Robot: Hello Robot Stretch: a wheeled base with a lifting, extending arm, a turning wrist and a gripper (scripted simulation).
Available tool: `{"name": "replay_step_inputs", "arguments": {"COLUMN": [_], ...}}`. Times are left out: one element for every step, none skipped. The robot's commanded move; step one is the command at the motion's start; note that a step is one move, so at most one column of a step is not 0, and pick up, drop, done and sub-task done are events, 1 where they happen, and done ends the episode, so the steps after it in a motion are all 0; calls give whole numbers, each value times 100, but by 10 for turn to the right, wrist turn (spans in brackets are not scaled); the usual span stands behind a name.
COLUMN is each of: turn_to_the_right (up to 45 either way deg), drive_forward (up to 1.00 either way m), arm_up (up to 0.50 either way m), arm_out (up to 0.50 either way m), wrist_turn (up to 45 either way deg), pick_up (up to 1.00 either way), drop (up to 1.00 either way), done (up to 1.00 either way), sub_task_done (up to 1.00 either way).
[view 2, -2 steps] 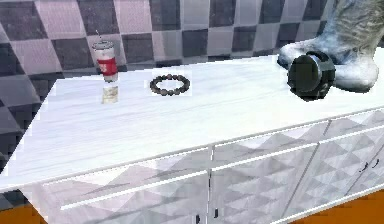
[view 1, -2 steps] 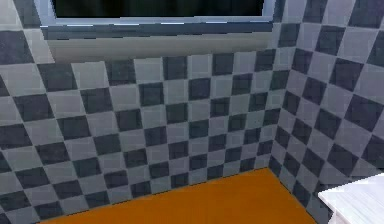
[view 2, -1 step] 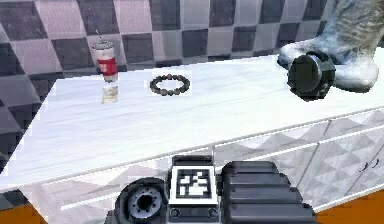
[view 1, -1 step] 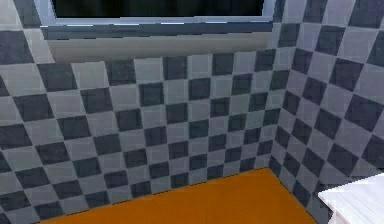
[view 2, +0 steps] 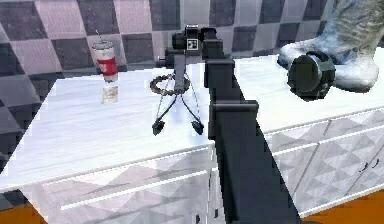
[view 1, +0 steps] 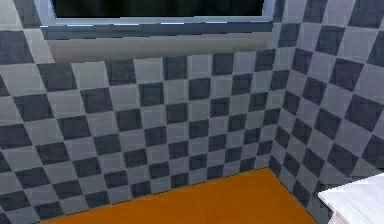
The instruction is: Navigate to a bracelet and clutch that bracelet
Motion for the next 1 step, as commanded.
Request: {"name": "replay_step_inputs", "arguments": {"turn_to_the_right": [0], "drive_forward": [0], "arm_up": [0], "arm_out": [0], "wrist_turn": [450], "pick_up": [0], "drop": [0], "done": [0], "sub_task_done": [0]}}
